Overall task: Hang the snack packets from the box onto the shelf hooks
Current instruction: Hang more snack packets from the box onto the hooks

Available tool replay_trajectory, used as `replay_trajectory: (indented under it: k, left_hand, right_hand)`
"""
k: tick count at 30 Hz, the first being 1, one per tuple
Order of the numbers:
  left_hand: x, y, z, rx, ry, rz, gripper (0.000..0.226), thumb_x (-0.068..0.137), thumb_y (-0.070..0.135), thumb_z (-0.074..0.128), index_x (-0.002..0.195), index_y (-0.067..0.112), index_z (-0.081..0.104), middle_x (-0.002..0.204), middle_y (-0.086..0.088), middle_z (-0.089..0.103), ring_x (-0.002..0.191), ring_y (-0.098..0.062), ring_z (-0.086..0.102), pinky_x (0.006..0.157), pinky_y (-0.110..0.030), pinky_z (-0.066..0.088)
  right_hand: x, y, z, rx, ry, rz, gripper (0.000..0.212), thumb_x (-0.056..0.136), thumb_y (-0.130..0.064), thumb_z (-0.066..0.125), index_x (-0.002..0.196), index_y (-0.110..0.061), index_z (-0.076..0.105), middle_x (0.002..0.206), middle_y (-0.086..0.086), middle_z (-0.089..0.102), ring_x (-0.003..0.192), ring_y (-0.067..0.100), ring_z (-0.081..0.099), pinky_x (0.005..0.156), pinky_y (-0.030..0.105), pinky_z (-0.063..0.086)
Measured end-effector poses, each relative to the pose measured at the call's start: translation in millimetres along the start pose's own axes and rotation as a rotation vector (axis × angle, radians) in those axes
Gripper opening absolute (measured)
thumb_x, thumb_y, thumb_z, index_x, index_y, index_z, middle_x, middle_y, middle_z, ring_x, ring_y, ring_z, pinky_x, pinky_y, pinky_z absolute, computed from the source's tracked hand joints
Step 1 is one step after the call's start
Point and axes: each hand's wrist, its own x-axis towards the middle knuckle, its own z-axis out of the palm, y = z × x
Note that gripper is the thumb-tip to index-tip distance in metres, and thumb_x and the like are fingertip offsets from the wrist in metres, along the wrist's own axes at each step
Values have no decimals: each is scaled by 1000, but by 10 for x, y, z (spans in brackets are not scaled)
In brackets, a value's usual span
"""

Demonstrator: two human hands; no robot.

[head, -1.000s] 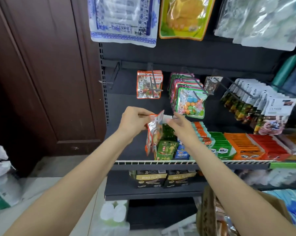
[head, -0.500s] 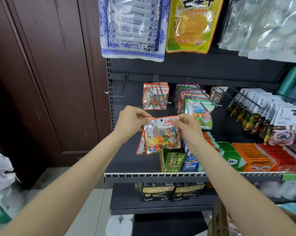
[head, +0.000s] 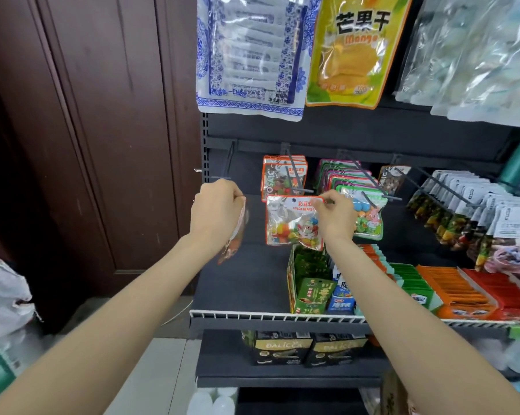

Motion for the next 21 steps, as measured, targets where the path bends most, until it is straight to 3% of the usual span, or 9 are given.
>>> replay_trajectory:
  k: [5, 9, 12, 16, 21]
  left_hand:
    - [18, -19, 36, -22, -3, 20, 19, 88, 5, 51, 86, 3, 70, 82, -11, 69, 76, -26, 65, 70, -38, 55]
    - [111, 3, 228, 6, -51, 41, 21, 90, 1, 46, 90, 1, 66, 84, -14, 67, 78, -30, 64, 68, -39, 54]
    - [182, 88, 390, 161, -143, 74, 18, 86, -11, 39, 94, -3, 53, 90, -21, 60, 82, -41, 60, 60, -40, 44]
    - [351, 153, 591, 290, -212, 87, 26, 84, -17, 38, 104, -4, 49, 100, -26, 57, 90, -45, 58, 62, -37, 36]
    - [686, 32, 876, 119, -163, -17, 16, 87, -9, 38, 93, -2, 51, 93, -24, 59, 84, -43, 59, 58, -40, 39]
  right_hand:
    - [9, 71, 47, -108, 51, -103, 11, 92, -21, 59, 85, -12, 61, 77, 1, 63, 70, 17, 58, 55, 24, 38]
    - [85, 84, 114, -211, 30, -198, 13, 94, -17, 54, 82, -12, 51, 69, 0, 53, 60, 15, 48, 48, 23, 31]
    - [281, 90, 245, -277, 5, -228, 9, 93, -10, 53, 85, -11, 50, 75, 4, 56, 65, 17, 50, 50, 25, 31]
    - [640, 102, 496, -315, -2, -230, 5, 91, -3, 51, 88, -7, 51, 87, 10, 60, 73, 19, 50, 49, 24, 27]
    - [1094, 69, 799, -298, -19, -165, 8, 96, -7, 42, 96, -4, 49, 97, 17, 62, 87, 31, 61, 63, 32, 43]
